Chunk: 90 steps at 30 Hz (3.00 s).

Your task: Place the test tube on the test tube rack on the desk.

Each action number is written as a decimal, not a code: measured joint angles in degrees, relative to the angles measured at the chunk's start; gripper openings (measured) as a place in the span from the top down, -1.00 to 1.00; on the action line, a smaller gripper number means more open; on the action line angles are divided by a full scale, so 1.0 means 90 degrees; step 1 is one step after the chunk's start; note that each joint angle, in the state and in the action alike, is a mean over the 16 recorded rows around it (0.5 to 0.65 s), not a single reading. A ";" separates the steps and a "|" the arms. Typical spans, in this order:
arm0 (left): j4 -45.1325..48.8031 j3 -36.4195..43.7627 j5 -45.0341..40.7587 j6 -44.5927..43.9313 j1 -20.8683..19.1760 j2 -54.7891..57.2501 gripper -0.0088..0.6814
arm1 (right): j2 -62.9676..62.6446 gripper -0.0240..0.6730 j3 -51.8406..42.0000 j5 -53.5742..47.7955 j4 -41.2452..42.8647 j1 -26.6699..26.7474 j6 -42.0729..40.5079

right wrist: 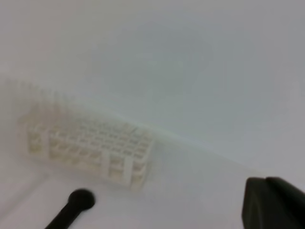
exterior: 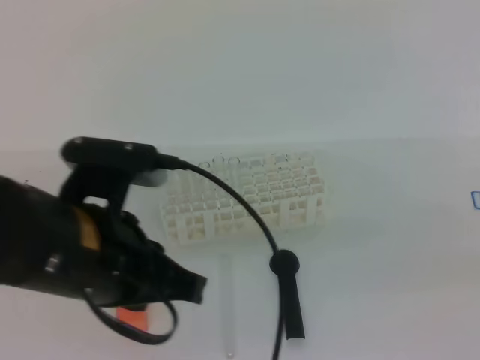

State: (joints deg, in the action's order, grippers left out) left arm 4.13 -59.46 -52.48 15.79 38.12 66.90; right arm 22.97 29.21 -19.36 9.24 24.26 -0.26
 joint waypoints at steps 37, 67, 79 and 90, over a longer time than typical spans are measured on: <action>-0.0465 -0.1690 -0.0697 0.1622 0.0460 0.4223 -0.04 | 0.0479 0.94 0.0039 -0.3360 -0.2295 0.0712 -0.1192; -0.0479 -0.1690 -0.0153 0.1703 0.0462 0.5319 0.48 | 0.0479 0.94 0.0039 -0.3827 -0.2543 0.0903 -0.1386; -0.0563 -0.1728 0.0181 0.0236 0.0461 0.4785 0.98 | 0.0479 0.94 0.0039 -0.3898 -0.2265 0.0903 -0.1402; -0.0852 -0.1682 0.1495 -0.2149 0.0144 0.2983 0.98 | 0.0479 0.94 0.0039 -0.3853 -0.2090 0.0903 -0.1526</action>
State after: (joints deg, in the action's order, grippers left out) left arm -3.54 -74.61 -39.03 -3.55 39.42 93.75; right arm 27.28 29.56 -54.04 -9.57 32.39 -13.99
